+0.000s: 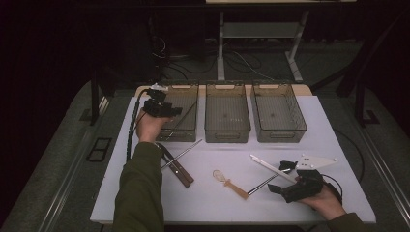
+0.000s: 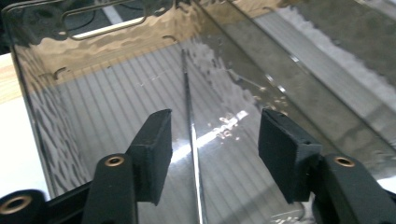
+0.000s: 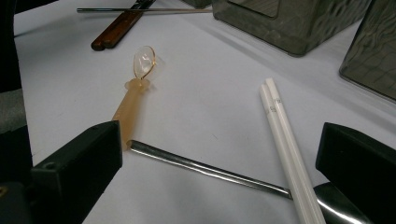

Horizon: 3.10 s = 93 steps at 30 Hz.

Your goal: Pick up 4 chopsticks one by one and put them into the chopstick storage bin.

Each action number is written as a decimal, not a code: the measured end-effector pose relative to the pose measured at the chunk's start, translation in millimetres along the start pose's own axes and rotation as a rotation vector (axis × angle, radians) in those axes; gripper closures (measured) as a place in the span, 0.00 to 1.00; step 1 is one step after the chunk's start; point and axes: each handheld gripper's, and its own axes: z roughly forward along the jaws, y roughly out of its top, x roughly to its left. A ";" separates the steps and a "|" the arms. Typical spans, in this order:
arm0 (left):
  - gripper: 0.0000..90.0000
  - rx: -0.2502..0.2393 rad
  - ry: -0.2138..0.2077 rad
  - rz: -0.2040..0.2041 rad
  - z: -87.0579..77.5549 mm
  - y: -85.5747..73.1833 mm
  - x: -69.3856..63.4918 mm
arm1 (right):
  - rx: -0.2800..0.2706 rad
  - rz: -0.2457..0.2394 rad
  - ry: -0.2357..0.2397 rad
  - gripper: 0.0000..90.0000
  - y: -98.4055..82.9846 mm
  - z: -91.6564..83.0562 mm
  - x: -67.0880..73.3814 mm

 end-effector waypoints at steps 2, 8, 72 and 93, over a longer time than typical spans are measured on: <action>0.44 0.004 -0.017 0.015 -2.7 0.2 -1.6 | 0.000 0.000 -0.001 0.01 0.0 -0.1 0.0; 0.39 -0.035 -0.058 0.033 -15.0 -3.7 -6.2 | 0.000 0.001 -0.003 0.00 -0.1 -0.3 -0.1; 0.00 -0.031 -0.070 0.159 -89.1 -147.9 -57.9 | 0.004 0.004 -0.013 0.01 -0.8 -0.9 0.4; 0.39 0.004 -0.093 0.151 -78.9 -158.9 -48.2 | 0.007 0.000 -0.012 0.01 -0.8 -0.3 0.6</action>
